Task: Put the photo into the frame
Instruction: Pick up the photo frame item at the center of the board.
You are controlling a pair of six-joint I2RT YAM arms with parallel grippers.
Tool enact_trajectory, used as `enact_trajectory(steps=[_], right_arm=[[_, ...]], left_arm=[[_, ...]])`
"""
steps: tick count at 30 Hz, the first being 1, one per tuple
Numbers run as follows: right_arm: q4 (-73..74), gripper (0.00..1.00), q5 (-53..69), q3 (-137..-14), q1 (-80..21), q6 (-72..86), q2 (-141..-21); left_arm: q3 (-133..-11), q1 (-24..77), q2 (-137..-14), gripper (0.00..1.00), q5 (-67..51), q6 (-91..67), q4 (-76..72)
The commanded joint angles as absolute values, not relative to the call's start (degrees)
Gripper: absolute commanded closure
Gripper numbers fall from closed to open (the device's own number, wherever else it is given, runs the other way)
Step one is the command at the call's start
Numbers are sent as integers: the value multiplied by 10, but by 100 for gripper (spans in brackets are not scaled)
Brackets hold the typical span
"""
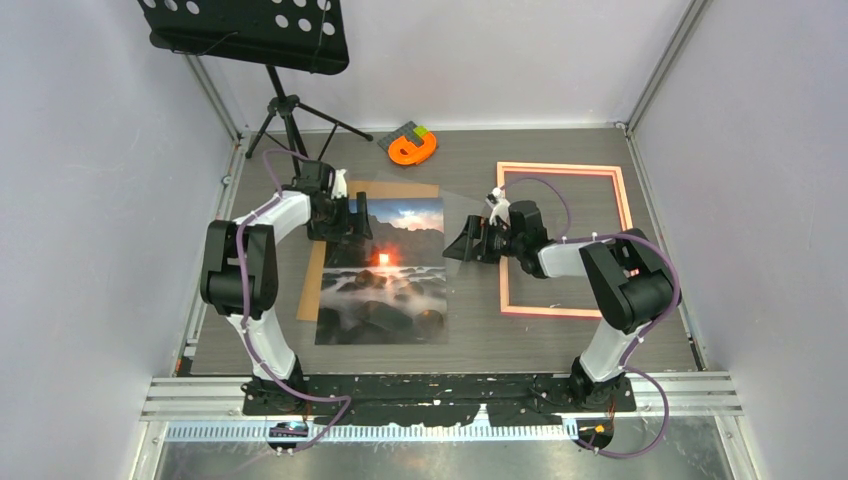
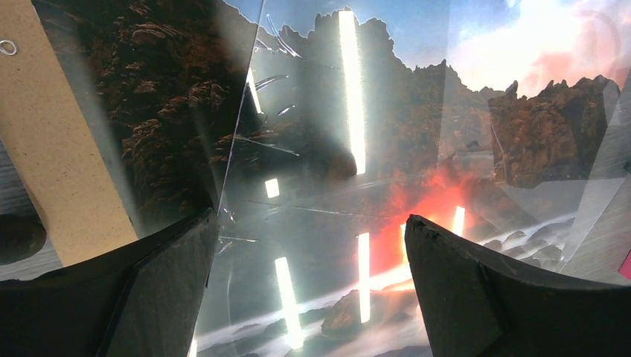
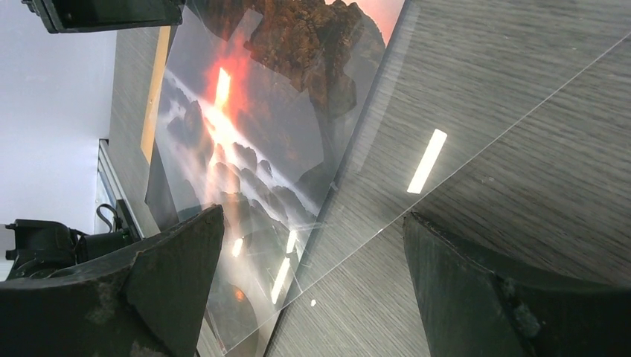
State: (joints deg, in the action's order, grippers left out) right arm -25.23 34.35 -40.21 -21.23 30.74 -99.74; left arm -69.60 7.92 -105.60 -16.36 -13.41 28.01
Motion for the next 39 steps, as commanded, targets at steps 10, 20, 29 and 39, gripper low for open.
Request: enact_trajectory(steps=[10, 20, 29, 39], right_arm=[[-262, 1, 322, -325, -204, 427, -969], [-304, 0, 361, -334, -195, 485, -1036], [-350, 5, 390, -339, -174, 509, -1079], [-434, 13, 428, -333, -136, 556, -1073]], left_arm=[[-595, 82, -1006, 1, -192, -182, 221], [-555, 82, -989, 1, -200, -204, 198], [-550, 98, -1004, 1, -224, -218, 197], [-554, 120, -1026, 1, -242, -228, 195]])
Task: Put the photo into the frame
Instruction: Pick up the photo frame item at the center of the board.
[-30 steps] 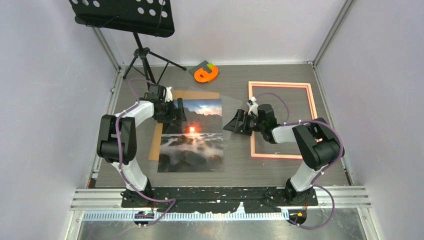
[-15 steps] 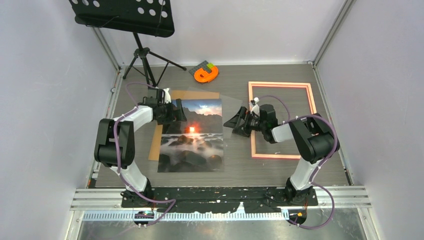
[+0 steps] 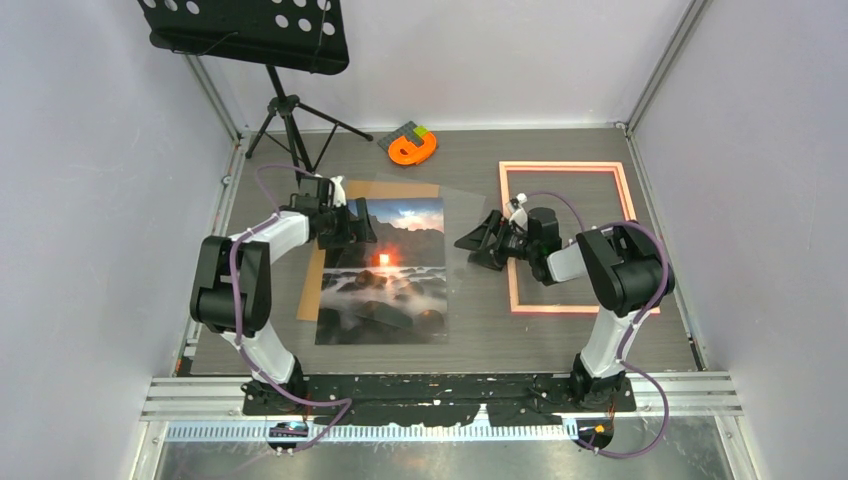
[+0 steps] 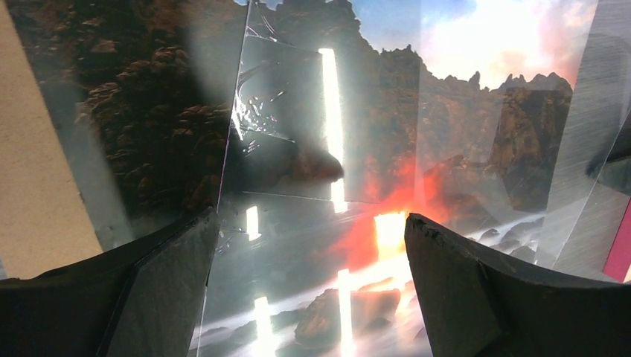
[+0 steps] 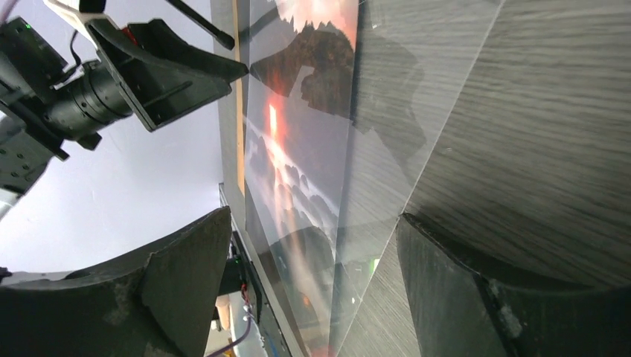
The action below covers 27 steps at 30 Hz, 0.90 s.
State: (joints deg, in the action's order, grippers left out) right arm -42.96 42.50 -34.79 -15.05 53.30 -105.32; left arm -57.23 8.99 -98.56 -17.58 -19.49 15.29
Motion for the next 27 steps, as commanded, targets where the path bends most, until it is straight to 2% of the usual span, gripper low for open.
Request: enact_trajectory(steps=[1, 15, 24, 27], right_arm=[[-446, 14, 430, -331, -134, 561, -1071], [-507, 24, 462, -330, -119, 601, -1076], [-522, 35, 474, -339, -119, 601, -1078], [-516, 43, 476, -344, -118, 594, -1072]], left_arm=[[-554, 120, -1027, 1, -242, -228, 196], [-555, 130, -1035, 1, -242, -229, 205], [-560, 157, -1033, 1, -258, -215, 203], [-561, 157, -1031, 1, -259, -212, 204]])
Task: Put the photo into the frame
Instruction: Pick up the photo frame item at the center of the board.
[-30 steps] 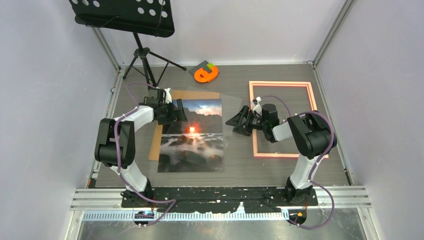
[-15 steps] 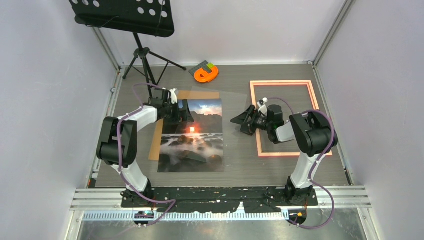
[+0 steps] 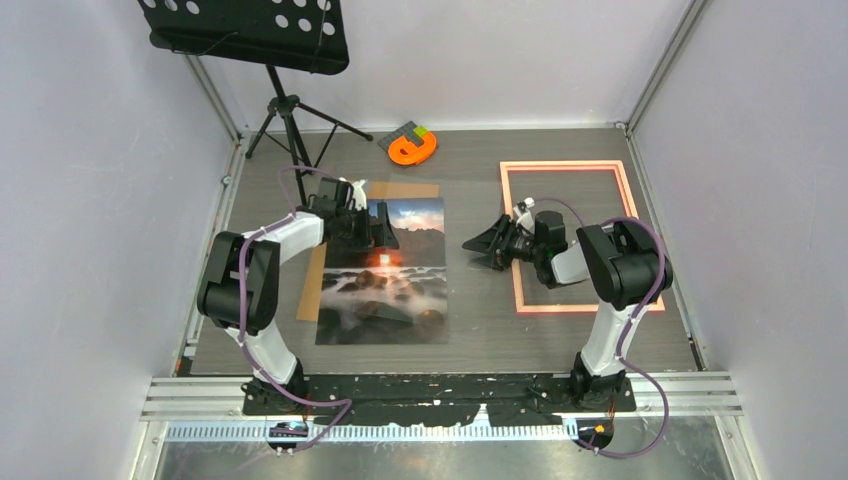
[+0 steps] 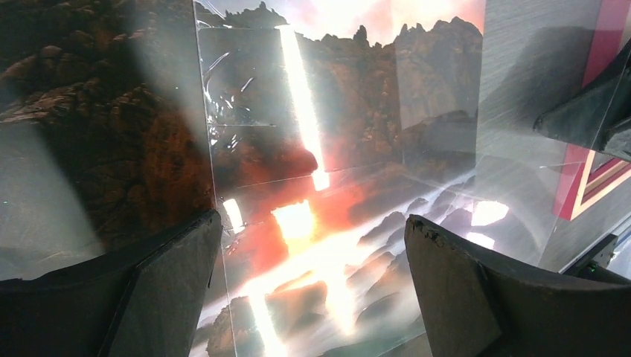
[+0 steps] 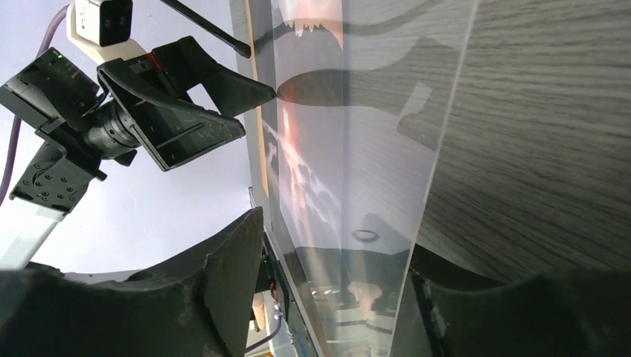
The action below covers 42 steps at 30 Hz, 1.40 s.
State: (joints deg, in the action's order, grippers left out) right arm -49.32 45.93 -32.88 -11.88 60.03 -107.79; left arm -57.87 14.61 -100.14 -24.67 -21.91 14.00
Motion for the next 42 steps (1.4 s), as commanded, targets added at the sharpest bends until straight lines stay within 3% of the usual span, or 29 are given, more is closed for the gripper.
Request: enact_trajectory(steps=[1, 3, 8, 10, 24, 42], right_arm=[[-513, 45, 477, -346, -117, 591, -1069], [-495, 54, 474, -350, -113, 578, -1058], [-405, 86, 463, -367, -97, 523, -1011], [-377, 93, 461, -373, -92, 507, -991], [-375, 94, 562, -382, -29, 492, -891], [-422, 94, 654, -360, -12, 526, -760]], left_arm=[[-562, 157, -1029, 1, -260, -210, 205], [-563, 157, -1025, 1, -262, -207, 205], [-567, 157, -1002, 1, -266, -194, 201], [-570, 157, -986, 1, -270, -187, 200], [-669, 132, -900, 0, -327, -98, 225], [-714, 109, -993, 0, -486, -162, 133]])
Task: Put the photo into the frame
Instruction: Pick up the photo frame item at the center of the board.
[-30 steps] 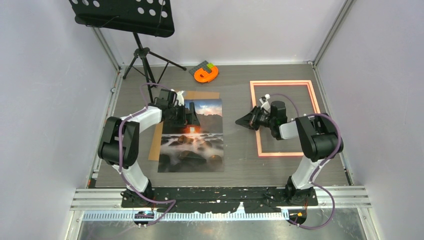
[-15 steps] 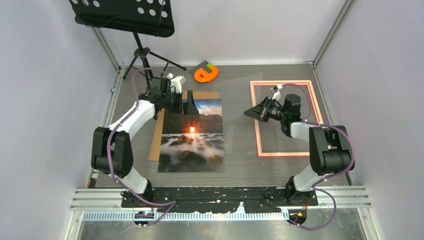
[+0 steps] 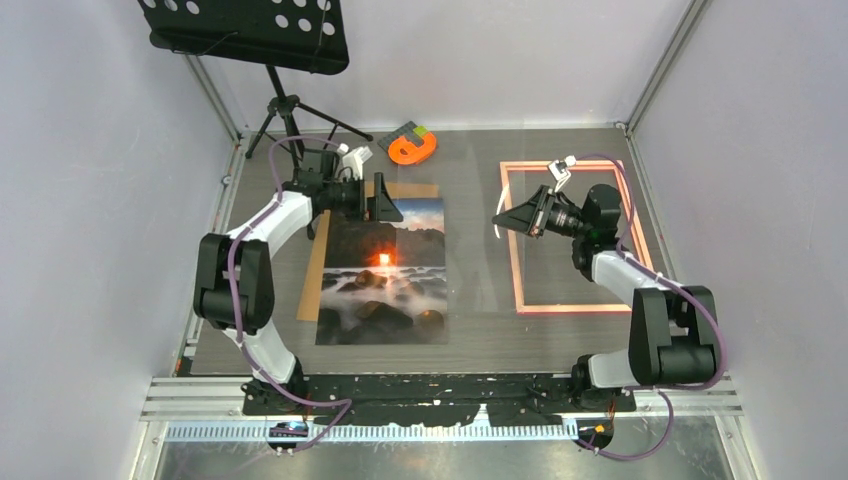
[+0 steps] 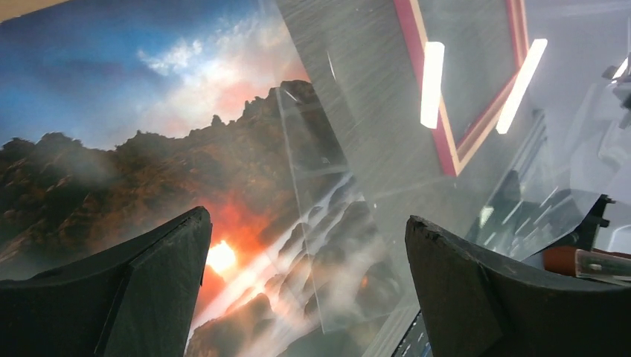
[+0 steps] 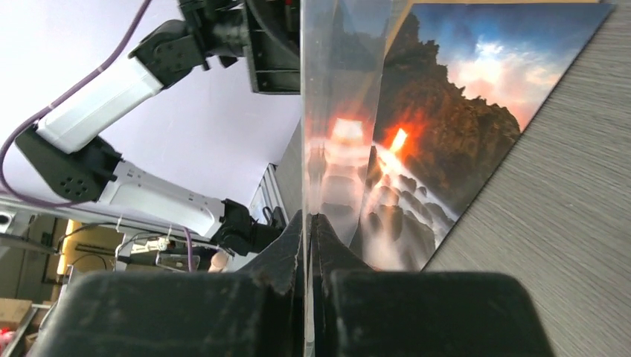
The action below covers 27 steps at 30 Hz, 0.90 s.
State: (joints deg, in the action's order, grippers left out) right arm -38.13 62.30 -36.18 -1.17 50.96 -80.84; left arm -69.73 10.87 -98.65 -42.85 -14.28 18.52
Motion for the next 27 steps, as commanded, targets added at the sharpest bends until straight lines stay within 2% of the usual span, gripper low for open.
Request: enact_trajectory(steps=[1, 10, 17, 22, 27], right_arm=[[-422, 94, 655, -360, -12, 531, -753], [-451, 94, 662, -354, -12, 591, -705], [-483, 94, 657, -351, -12, 614, -711], [-488, 94, 651, -349, -12, 615, -717], [-473, 94, 644, -348, -12, 597, -717]], left_arm=[[-712, 109, -993, 0, -497, -162, 125], [-654, 107, -985, 0, -608, -211, -20], [-601, 113, -989, 2, -688, -343, -192], [-571, 120, -1001, 22, -717, -472, -348], [-562, 123, -1000, 40, -722, -522, -397]])
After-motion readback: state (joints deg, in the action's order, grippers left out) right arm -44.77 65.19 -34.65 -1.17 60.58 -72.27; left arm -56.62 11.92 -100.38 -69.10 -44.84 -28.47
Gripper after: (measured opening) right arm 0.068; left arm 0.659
